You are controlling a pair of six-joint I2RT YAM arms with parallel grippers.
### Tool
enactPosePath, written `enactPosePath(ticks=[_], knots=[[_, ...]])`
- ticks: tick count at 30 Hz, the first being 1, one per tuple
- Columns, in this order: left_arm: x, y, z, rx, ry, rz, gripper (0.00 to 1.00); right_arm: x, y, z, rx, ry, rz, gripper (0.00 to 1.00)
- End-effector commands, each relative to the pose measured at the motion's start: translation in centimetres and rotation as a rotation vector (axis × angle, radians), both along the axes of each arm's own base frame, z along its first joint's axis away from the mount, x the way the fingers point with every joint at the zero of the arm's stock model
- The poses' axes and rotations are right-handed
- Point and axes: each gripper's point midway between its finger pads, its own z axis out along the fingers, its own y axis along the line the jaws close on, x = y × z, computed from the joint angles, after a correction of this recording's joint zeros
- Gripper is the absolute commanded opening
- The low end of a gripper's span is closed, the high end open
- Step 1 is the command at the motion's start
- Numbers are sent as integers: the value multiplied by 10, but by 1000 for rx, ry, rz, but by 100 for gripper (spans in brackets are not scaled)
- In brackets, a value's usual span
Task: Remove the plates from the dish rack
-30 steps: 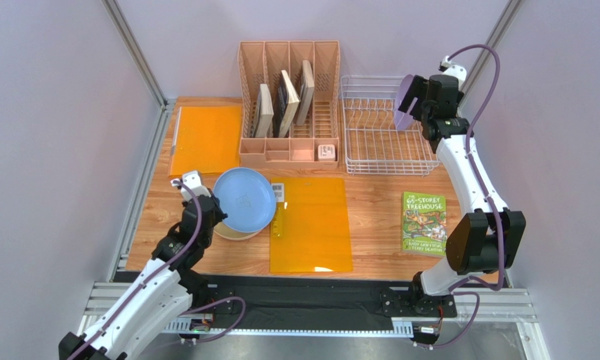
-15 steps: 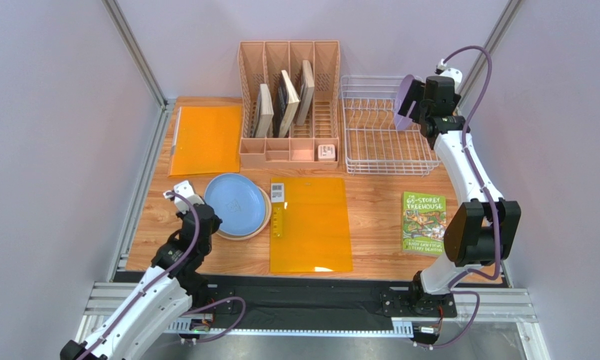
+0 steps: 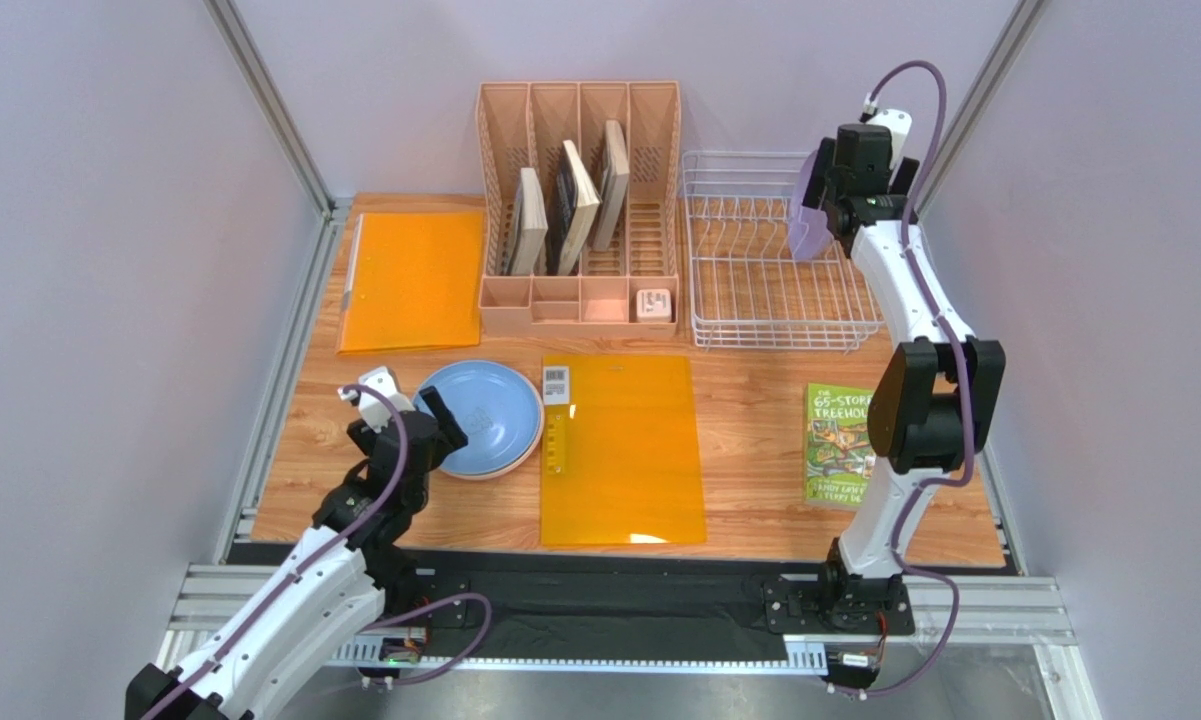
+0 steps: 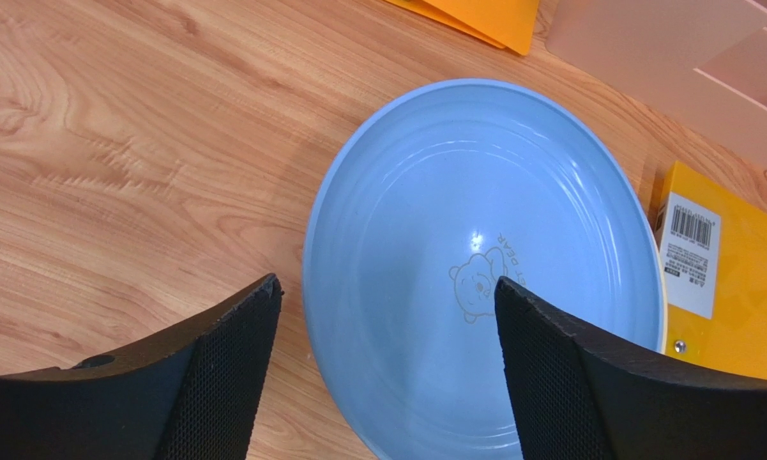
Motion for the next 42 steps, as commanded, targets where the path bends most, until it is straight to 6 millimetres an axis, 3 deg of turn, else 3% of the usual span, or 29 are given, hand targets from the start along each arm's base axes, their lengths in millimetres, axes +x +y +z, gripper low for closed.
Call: enactPosePath(ticks=[1,4,5,6,8,10,12,14,16,17,18,19,20,21,22,23,24,26,27,29,30,33,34,41,42], knots=[[6,0,20,-21,-51,13,90,16,-16,9,-75,-9,-39,86],[9,-2,35,-19,-89,-4,91,29,-17,-1,-89,19,-27,85],[11,-3,44,-24,-108,-11,91,34,-19,5,-95,6,-28,84],[12,-7,50,-15,-122,-48,91,40,-18,-7,-101,26,-25,83],[19,-19,71,-33,-192,-109,91,50,-18,-2,-110,20,-10,79],[28,-41,97,-42,-278,-242,93,58,-14,-21,-109,61,14,75],[33,-67,112,-35,-328,-393,96,63,-15,-22,-114,65,17,66],[42,-86,144,-42,-411,-479,96,67,-14,-35,-115,91,24,56],[53,-109,143,-16,-375,-592,96,69,-12,-40,-113,101,35,51],[60,-117,160,-13,-392,-617,97,70,-12,-42,-112,104,37,42],[71,-126,147,5,-334,-647,97,70,-10,-44,-106,104,44,32],[77,-130,147,11,-319,-658,97,70,-10,-45,-103,108,46,25],[85,-135,161,15,-336,-663,97,69,-9,-44,-101,104,54,11],[94,-142,152,26,-302,-680,97,70,-6,-43,-111,107,76,6],[101,-145,156,25,-313,-683,97,69,-4,-47,-114,111,88,1],[108,-150,167,21,-331,-688,97,66,-4,-36,-125,86,78,0],[115,-155,159,25,-303,-698,97,65,-5,-31,-161,80,79,0],[126,-164,172,19,-318,-717,97,60,-8,-13,-200,41,55,0],[132,-168,162,15,-281,-717,97,58,-10,-1,-235,16,8,0],[142,-173,171,9,-287,-714,98,52,-13,12,-298,6,-32,0],[146,-179,164,-3,-266,-730,97,46,-16,33,-333,-38,-91,0],[157,-188,162,-14,-256,-741,98,34,-15,51,-422,-67,-153,0],[160,-190,159,-14,-245,-744,98,28,-20,74,-437,-141,-224,0],[174,-203,154,-15,-225,-780,100,-11,-26,116,-466,-260,-317,0],[177,-205,157,-17,-244,-784,100,-15,-24,114,-444,-261,-307,0]])
